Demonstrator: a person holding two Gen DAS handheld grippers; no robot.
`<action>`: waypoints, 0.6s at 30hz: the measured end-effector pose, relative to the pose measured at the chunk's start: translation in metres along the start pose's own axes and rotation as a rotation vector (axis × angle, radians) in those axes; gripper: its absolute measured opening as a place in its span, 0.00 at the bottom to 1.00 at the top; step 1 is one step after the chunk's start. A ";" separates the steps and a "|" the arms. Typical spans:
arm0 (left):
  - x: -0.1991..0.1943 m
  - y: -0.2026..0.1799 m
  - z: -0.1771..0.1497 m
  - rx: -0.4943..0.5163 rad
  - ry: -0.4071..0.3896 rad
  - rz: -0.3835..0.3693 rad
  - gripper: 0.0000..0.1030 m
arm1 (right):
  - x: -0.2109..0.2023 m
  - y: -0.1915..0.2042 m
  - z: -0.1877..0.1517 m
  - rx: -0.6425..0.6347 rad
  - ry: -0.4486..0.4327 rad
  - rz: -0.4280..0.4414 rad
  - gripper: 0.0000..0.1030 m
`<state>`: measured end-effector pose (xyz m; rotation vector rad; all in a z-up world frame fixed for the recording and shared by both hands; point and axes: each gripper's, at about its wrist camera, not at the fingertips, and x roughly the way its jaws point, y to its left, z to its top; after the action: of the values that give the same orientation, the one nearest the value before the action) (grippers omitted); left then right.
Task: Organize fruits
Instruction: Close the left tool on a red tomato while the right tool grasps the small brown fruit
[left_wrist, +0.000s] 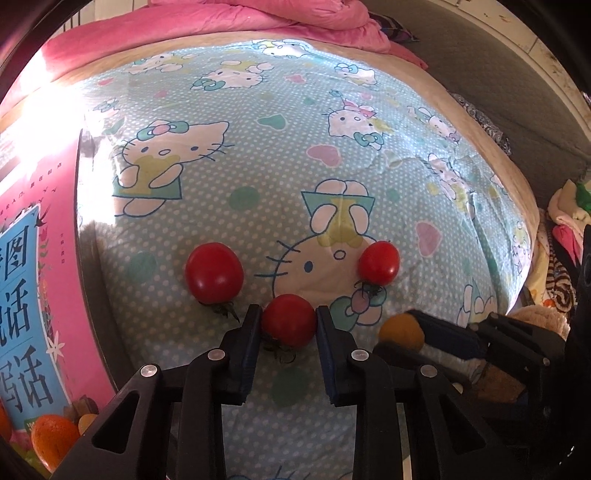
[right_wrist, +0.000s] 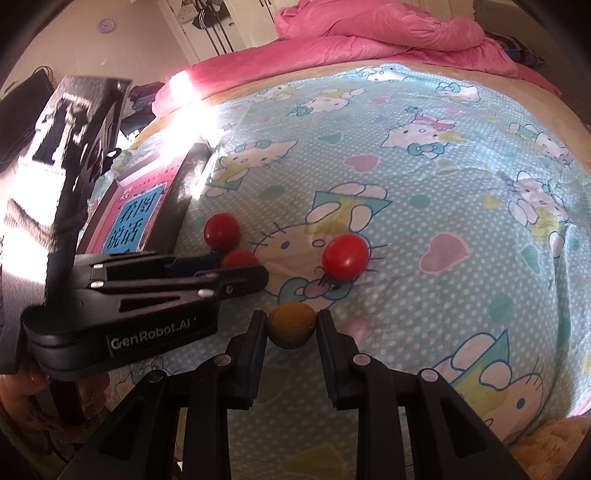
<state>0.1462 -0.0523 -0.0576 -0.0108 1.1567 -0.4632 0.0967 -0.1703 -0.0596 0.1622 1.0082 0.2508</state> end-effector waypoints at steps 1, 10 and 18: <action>-0.002 -0.001 -0.001 -0.001 -0.004 -0.003 0.29 | -0.003 -0.001 0.000 0.003 -0.014 -0.001 0.27; -0.031 0.001 -0.016 -0.026 -0.040 0.024 0.29 | -0.012 0.005 0.004 -0.018 -0.064 0.022 0.27; -0.063 0.015 -0.026 -0.059 -0.098 0.068 0.29 | -0.025 0.021 0.006 -0.068 -0.118 0.059 0.27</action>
<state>0.1085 -0.0101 -0.0164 -0.0445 1.0705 -0.3644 0.0865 -0.1572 -0.0312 0.1434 0.8771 0.3251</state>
